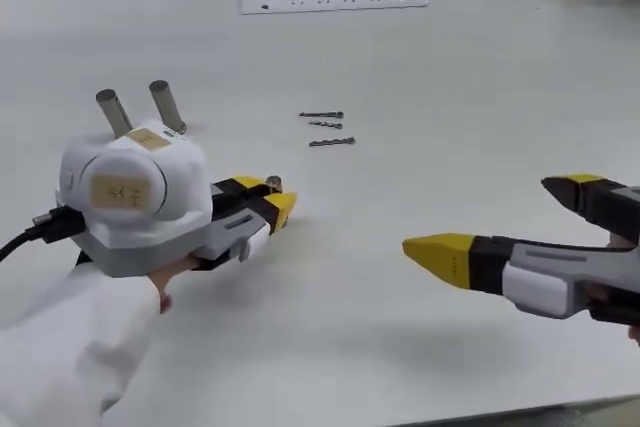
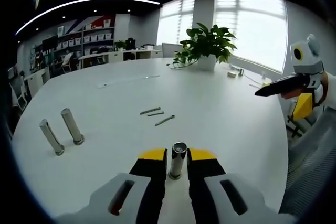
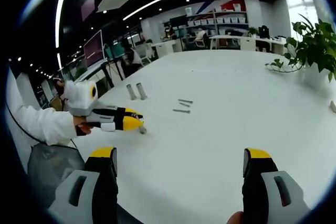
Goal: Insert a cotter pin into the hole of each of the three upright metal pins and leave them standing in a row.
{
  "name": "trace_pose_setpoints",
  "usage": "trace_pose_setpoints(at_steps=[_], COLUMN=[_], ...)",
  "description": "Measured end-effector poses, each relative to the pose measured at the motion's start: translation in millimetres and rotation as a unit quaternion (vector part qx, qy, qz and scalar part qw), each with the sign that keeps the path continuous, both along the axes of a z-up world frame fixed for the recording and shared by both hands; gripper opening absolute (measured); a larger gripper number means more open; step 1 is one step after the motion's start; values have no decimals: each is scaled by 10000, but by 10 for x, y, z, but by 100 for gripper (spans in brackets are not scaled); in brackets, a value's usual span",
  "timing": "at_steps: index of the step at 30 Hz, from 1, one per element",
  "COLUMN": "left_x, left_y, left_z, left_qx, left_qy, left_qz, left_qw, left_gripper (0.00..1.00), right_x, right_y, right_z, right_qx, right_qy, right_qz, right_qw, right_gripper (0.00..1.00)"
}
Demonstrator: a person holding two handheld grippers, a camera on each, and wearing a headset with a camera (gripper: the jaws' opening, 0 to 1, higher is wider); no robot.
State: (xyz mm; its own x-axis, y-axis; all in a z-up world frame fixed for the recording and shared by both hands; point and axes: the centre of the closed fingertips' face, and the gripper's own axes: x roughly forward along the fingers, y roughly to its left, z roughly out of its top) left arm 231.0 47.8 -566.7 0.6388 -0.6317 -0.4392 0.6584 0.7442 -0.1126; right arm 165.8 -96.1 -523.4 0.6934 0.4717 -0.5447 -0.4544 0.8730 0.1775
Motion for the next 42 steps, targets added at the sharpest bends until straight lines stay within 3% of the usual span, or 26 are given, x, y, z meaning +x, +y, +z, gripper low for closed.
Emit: trace_pose_setpoints(at_steps=[3,8,11,16,23,27,30,32,35,42], left_x=[11,-16,-58,-149,-292,-349,-374,-387,-436,-492], left_y=[29,78,99,210,304,332,354,364,372,377], left_z=[44,161,234,179,203,265,285,268,236,315], left_qx=[-51,-180,-279,112,179,-8,82,116,69,-120], left_qy=[21,-31,-23,2,40,89,-24,-11,107,105], left_qz=[-2,-123,-279,-463,-721,-780,-786,-791,-815,-767], left_qw=[10000,9998,9992,9989,9972,9969,9969,9968,9966,9969], left_gripper=[26,36,49,70,86,99,99,99,99,99], right_x=[2,-1,-5,0,-7,-9,-10,-6,0,99], right_y=[14,35,50,47,35,26,22,19,18,3], right_z=[9,16,23,24,35,32,31,34,41,83], right_qx=[-8,-27,-47,-63,-120,-154,-179,-200,-243,-433], right_qy=[-1,-9,-19,-28,-35,-19,-12,-12,0,-48], right_qz=[21,54,82,99,103,97,95,96,129,350], right_qw=[10000,10000,10000,9999,9999,9998,9998,9998,9996,9984], right_gripper=[98,98,98,98,98,98,98,98,98,97])
